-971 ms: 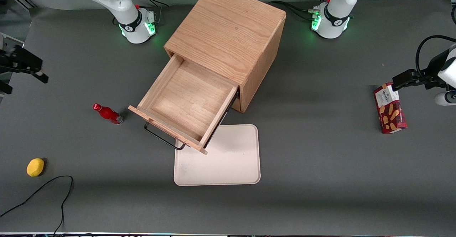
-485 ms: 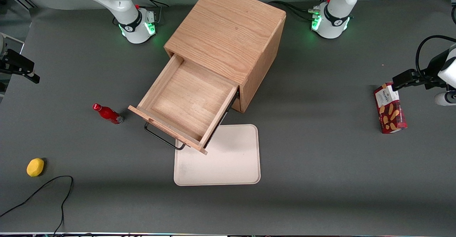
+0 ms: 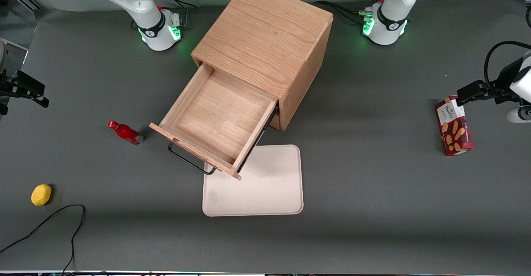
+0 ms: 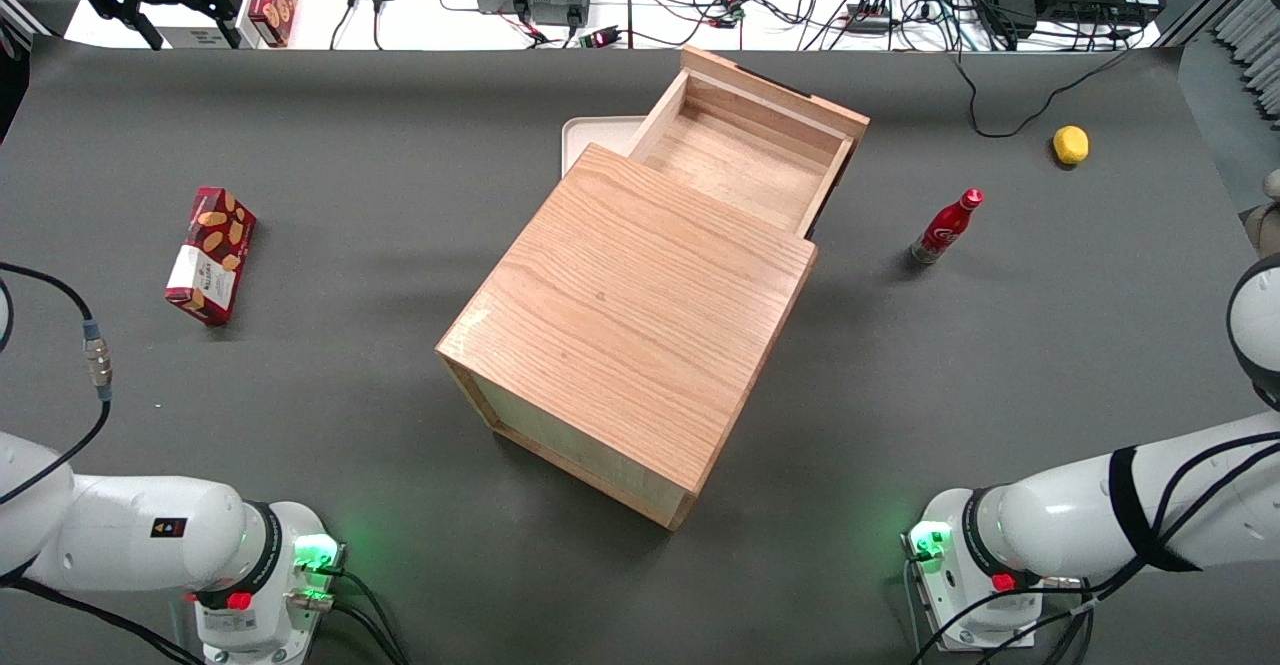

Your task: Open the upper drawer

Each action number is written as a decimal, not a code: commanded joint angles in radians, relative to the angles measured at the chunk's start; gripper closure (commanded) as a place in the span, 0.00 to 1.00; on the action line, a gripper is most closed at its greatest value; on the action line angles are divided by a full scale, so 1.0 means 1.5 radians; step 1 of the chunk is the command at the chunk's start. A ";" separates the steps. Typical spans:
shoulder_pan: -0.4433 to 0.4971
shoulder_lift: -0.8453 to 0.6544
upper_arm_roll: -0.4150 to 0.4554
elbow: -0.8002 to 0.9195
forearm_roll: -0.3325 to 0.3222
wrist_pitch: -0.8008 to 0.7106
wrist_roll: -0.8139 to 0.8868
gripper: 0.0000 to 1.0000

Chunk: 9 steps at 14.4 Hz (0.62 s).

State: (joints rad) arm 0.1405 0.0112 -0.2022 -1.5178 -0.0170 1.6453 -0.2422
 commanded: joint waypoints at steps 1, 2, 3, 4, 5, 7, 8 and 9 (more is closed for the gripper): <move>-0.004 -0.004 0.005 -0.017 -0.001 0.016 0.021 0.00; -0.006 0.000 0.006 -0.016 -0.002 0.015 0.030 0.00; -0.006 -0.002 0.007 -0.017 -0.002 0.015 0.035 0.00; -0.016 -0.005 0.013 -0.018 -0.004 0.015 0.035 0.00; -0.021 -0.007 0.023 -0.019 -0.010 0.017 0.035 0.00; -0.031 -0.012 0.026 -0.021 -0.009 0.024 0.038 0.00; -0.036 -0.012 0.027 -0.024 -0.008 0.025 0.038 0.00; -0.037 -0.014 0.027 -0.030 -0.004 0.027 0.038 0.00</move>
State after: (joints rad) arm 0.1096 0.0143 -0.1840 -1.5323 -0.0170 1.6674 -0.2110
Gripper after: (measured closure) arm 0.000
